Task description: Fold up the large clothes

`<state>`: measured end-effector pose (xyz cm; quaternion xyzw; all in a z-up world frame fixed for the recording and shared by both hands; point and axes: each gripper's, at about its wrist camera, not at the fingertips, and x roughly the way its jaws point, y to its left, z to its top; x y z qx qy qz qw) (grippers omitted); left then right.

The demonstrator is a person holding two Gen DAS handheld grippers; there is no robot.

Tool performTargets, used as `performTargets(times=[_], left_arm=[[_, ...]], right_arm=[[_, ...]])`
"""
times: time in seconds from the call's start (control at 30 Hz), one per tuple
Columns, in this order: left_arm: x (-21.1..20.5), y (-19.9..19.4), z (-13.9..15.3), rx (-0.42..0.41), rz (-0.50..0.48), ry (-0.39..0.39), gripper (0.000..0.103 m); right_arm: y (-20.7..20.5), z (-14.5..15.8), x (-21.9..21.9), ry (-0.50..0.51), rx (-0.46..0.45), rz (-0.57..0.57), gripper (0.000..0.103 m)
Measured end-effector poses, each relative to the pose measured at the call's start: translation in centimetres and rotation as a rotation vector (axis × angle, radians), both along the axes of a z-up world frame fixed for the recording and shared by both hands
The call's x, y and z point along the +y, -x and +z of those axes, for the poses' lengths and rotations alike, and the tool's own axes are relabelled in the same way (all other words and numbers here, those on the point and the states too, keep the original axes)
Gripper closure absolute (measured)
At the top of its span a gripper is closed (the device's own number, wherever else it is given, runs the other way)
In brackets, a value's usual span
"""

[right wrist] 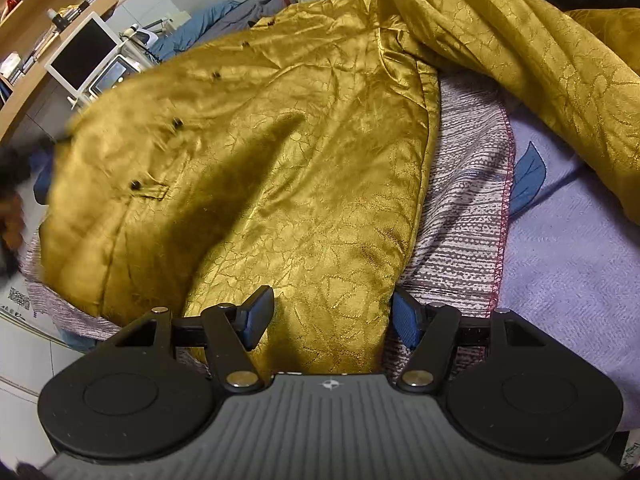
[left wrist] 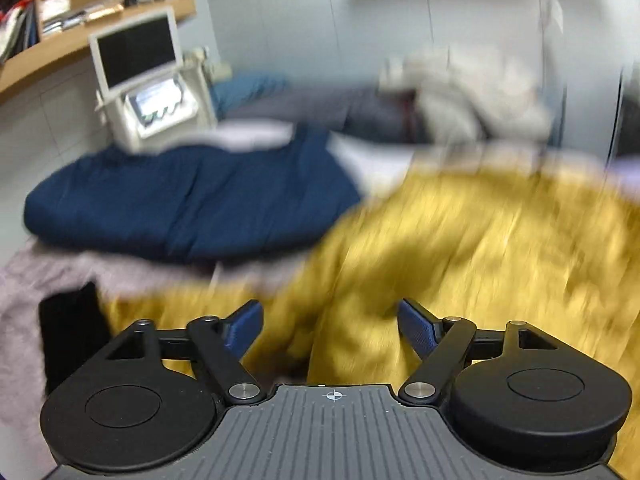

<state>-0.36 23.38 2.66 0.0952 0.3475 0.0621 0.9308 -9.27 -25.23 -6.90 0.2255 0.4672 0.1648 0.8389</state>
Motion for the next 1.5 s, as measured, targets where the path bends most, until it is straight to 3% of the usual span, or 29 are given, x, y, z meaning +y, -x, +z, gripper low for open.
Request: performTargets(times=[0.1,0.27,0.33,0.37,0.4,0.47,0.67,0.77,0.83,0.87,0.93,0.97,1.03,1.1,1.13,1.27,1.3,1.37,1.4,1.43,1.5], left_arm=[[0.7,1.9,-3.4,0.103,0.001,-0.03,0.0],[2.3,4.7,-6.3,0.137,0.019,0.129,0.0],[2.1,4.7,-6.5,0.15,0.019,0.16,0.0],[1.8,4.7,-6.4,0.147,0.009,0.16,0.001],[1.6,4.6,-6.1,0.143,0.003,0.149,0.01],[1.4,4.4,-5.0,0.137,-0.017,0.161,0.039],[2.3,5.8,1.2,0.068,-0.066,0.312,0.045],[2.6,6.3,2.3,0.1,-0.072,0.319,0.046],[2.7,6.0,0.8,0.152,-0.052,0.326,0.047],[2.9,5.7,-0.6,0.191,-0.022,0.342,0.043],[4.2,5.0,-3.8,0.294,0.067,0.382,0.037],[4.5,4.9,-5.0,0.304,0.091,0.389,0.031],[5.0,5.1,-6.4,0.275,0.107,0.382,0.004],[5.5,5.3,-6.2,0.247,0.122,0.378,0.0],[5.8,5.3,-5.8,0.236,0.128,0.385,0.0],[6.5,4.9,-4.4,0.208,0.113,0.414,0.0],[6.6,4.5,-4.7,0.22,0.102,0.418,0.0],[5.7,3.9,-5.4,0.285,0.07,0.388,0.001],[5.1,3.9,-5.7,0.302,0.053,0.374,0.001],[4.1,4.2,-5.3,0.309,0.031,0.367,0.002],[2.7,4.7,-4.9,0.311,-0.003,0.342,0.013]], right_arm=[[0.2,0.1,-0.1,0.006,0.008,0.002,0.042],[0.4,0.3,-0.3,-0.042,0.03,0.0,0.052],[0.1,0.2,0.0,-0.028,0.034,0.017,0.064],[0.0,0.2,0.2,-0.012,0.036,0.024,0.07],[-0.1,0.3,0.1,-0.004,0.031,0.026,0.083],[-0.2,1.1,-0.7,-0.048,0.005,0.017,0.091],[0.7,8.5,-6.8,-0.186,-0.134,-0.071,0.093],[1.5,11.5,-9.1,-0.161,-0.164,-0.049,0.093],[1.8,11.5,-9.2,-0.109,-0.139,-0.031,0.093],[1.9,10.8,-9.0,-0.105,-0.118,-0.027,0.093],[1.7,8.0,-8.2,-0.128,-0.031,-0.039,0.082],[1.5,6.3,-7.4,-0.124,0.026,-0.036,0.08],[1.3,3.5,-5.6,-0.021,0.097,-0.011,0.063],[1.8,1.9,-4.0,0.128,0.118,0.001,0.052],[2.1,1.8,-3.6,0.148,0.109,0.011,0.052],[2.6,3.2,-4.8,0.023,0.047,-0.016,0.041],[2.5,3.1,-5.1,-0.007,0.038,-0.024,0.034],[1.9,2.3,-5.3,-0.044,0.079,-0.03,0.032],[1.7,1.6,-5.1,-0.057,0.108,-0.028,0.04],[1.7,1.0,-4.9,-0.073,0.133,-0.018,0.057],[1.8,0.5,-4.3,-0.14,0.179,0.001,0.081]])
